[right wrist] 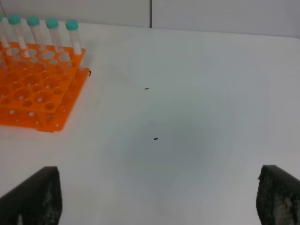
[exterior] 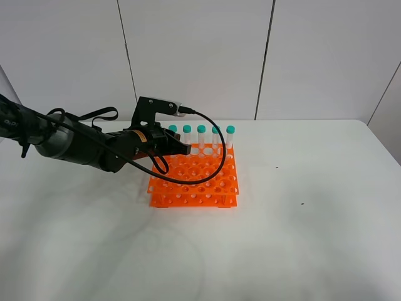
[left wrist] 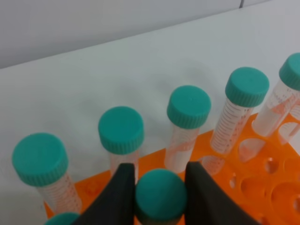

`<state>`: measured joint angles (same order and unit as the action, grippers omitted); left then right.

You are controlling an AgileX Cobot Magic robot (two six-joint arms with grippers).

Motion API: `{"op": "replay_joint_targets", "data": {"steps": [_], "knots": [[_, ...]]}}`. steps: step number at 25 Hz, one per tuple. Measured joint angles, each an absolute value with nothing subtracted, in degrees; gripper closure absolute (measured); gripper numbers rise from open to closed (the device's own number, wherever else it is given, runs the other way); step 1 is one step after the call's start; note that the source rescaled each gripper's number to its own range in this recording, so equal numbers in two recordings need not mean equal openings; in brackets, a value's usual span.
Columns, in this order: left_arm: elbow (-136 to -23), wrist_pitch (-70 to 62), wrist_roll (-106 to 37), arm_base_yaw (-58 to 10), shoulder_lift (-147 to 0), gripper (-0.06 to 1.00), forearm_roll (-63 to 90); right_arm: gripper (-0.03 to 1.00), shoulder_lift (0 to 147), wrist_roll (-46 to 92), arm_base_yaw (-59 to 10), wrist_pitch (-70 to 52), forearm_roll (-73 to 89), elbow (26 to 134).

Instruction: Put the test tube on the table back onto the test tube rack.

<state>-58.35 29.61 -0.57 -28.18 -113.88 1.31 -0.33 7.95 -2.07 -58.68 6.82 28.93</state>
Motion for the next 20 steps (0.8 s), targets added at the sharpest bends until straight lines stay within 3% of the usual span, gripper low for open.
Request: {"op": "replay_joint_targets", "data": {"steps": [2,3,7,9,20], "knots": [[-58.4,29.6,-0.6,-28.2,-113.9,0.93,1.3,0.06,-0.3,8.0,-2.1,-58.7,6.8,28.9],[-58.4,29.6,-0.6,-28.2,-113.9,0.87,1.3,0.06,-0.3,8.0,-2.1,-58.7,6.8,28.9],[-58.4,29.6,-0.6,-28.2,-113.9,0.46,1.2,0.06,-0.3,8.0,-2.1,-58.7,6.8,28.9],[-58.4,29.5,-0.6,-28.2,-113.8,0.38,1.2,0.06,-0.3,8.0,-2.1,-58.7,6.8,28.9],[-58.4,27.5,-0.6,-28.2,-104.4,0.33,1.1,0.06,-0.3,8.0,-2.1,-58.7,6.8,28.9]]}}
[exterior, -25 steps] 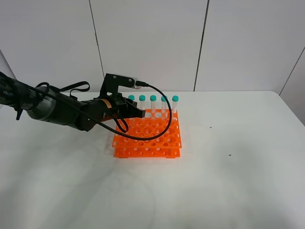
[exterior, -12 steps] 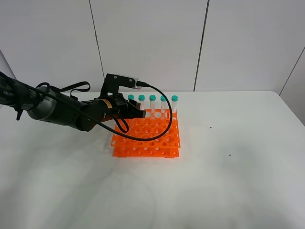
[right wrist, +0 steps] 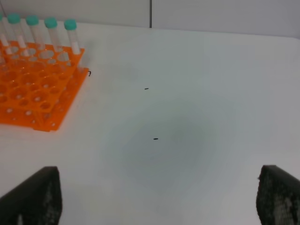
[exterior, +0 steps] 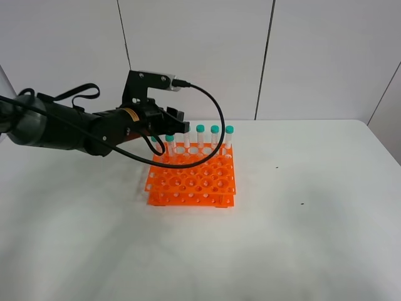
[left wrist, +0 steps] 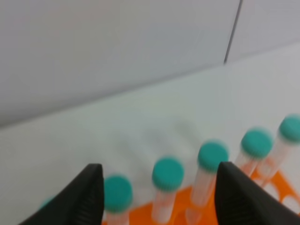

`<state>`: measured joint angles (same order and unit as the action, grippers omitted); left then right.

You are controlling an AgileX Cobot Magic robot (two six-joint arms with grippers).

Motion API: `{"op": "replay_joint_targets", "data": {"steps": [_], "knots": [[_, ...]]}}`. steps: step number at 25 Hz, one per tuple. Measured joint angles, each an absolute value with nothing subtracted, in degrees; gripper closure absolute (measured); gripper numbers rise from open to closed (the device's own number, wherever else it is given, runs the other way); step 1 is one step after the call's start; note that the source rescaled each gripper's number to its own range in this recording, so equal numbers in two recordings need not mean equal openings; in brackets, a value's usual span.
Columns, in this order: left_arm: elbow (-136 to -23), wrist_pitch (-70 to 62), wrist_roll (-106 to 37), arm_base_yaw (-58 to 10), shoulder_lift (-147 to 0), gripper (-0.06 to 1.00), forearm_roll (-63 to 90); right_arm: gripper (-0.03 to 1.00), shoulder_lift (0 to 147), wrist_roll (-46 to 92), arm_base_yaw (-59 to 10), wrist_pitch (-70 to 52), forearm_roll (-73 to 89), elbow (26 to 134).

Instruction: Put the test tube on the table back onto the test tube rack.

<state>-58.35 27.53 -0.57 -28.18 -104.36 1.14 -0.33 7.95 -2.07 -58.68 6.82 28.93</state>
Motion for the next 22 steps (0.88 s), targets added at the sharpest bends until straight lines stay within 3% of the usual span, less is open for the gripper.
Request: {"op": "replay_joint_targets", "data": {"steps": [7,10,14,22], "knots": [[-58.4,15.7,-0.6,-28.2,-95.0,0.31,1.1,0.06,-0.3,8.0,-2.1,-58.7,6.8,28.9],[-59.2,6.5,-0.6,-27.8,-93.0,0.17,1.1,0.06,-0.3,8.0,-2.1,-58.7,6.8,28.9],[-66.0,-11.3,-0.8,-26.4,-93.0,0.07,1.1,0.06,-0.3,8.0,-2.1,-58.7,6.8,28.9],[-83.8,-40.5,-3.0,-21.3,-100.1,0.05,1.0,0.06,-0.3,8.0,-2.1,-58.7,6.8,28.9]]}}
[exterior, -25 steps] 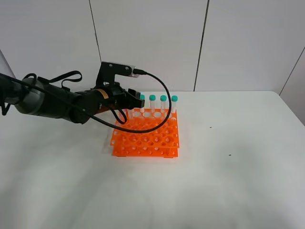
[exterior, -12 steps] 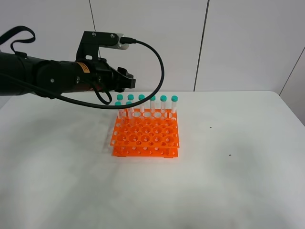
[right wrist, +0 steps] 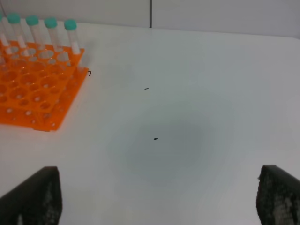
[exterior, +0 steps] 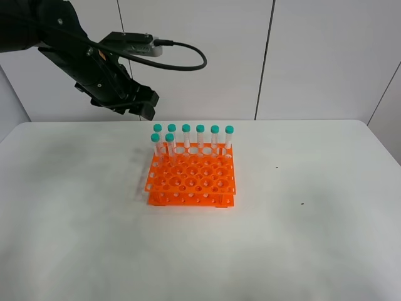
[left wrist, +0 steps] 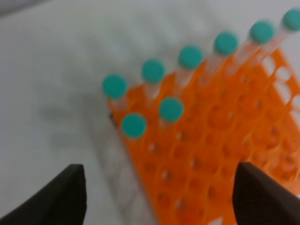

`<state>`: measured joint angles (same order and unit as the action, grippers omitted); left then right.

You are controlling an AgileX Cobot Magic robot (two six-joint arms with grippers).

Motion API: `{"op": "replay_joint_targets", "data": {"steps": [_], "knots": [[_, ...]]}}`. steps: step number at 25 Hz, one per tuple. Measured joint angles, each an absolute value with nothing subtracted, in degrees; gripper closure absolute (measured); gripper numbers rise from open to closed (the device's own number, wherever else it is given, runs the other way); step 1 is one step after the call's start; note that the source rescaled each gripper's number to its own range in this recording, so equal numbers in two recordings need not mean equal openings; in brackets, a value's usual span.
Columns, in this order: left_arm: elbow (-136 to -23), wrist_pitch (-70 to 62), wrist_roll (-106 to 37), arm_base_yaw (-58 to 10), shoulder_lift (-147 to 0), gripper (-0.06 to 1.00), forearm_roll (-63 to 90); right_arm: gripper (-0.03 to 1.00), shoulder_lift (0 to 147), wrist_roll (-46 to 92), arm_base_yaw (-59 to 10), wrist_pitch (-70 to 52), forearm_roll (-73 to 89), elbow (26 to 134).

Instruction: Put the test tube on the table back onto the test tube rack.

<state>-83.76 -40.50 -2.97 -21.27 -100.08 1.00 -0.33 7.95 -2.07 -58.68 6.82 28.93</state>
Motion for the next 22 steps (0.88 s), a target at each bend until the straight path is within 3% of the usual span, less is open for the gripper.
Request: {"op": "replay_joint_targets", "data": {"steps": [13,22], "knots": [[-86.2,-61.6,-3.0,-3.3,-106.5,0.05,0.5,0.06,-0.3,8.0,-2.1,-58.7,6.8,28.9],[-85.4,-67.2,-3.0,-2.2,-104.9,0.06,2.2,0.06,-0.3,8.0,-2.1,-58.7,6.8,28.9]]}}
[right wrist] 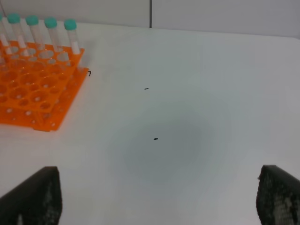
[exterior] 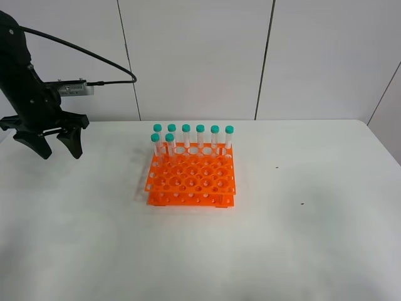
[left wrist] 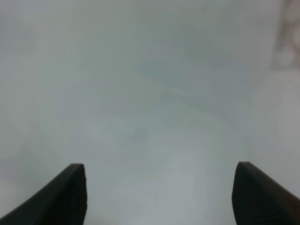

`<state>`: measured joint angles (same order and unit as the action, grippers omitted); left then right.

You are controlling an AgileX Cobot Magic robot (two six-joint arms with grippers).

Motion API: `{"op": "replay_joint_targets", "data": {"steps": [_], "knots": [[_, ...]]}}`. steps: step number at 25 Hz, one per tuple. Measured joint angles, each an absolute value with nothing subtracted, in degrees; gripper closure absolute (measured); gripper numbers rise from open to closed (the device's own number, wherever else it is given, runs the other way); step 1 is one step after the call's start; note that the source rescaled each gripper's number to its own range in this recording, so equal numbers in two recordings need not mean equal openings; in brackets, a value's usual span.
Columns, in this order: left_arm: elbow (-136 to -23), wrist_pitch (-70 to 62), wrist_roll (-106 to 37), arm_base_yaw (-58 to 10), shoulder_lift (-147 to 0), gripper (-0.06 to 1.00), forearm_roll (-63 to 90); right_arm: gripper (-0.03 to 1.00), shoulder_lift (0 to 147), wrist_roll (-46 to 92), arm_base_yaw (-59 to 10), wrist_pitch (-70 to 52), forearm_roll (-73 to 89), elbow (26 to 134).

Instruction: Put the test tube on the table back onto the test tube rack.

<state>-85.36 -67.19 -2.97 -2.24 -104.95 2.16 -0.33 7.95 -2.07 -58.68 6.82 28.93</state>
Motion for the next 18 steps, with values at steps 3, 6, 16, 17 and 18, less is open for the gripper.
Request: {"op": "replay_joint_targets", "data": {"steps": [3,6,16,17,18], "knots": [[-81.3,-67.2,-3.0,-2.2,-101.1,0.06,2.3,0.06,-0.3,8.0,-2.1,-58.7,6.8,28.9],[-74.4,-67.2,-2.9,-2.2,-94.5,0.06,2.3,0.06,-0.3,8.0,-2.1,-58.7,6.8,28.9],[-45.9,-67.2,-2.9,-2.2,-64.3,0.06,2.3,0.06,-0.3,8.0,-2.1,-58.7,6.8,28.9],[-43.2,-66.9,-2.9,-2.2,-61.0,0.06,2.3,0.06,-0.3,8.0,-2.1,-58.7,6.8,28.9],[-40.6,-66.3,-2.9,-2.2,-57.7,0.06,2.3,0.06,-0.3,8.0,-2.1,-58.7,6.8,28.9]]}}
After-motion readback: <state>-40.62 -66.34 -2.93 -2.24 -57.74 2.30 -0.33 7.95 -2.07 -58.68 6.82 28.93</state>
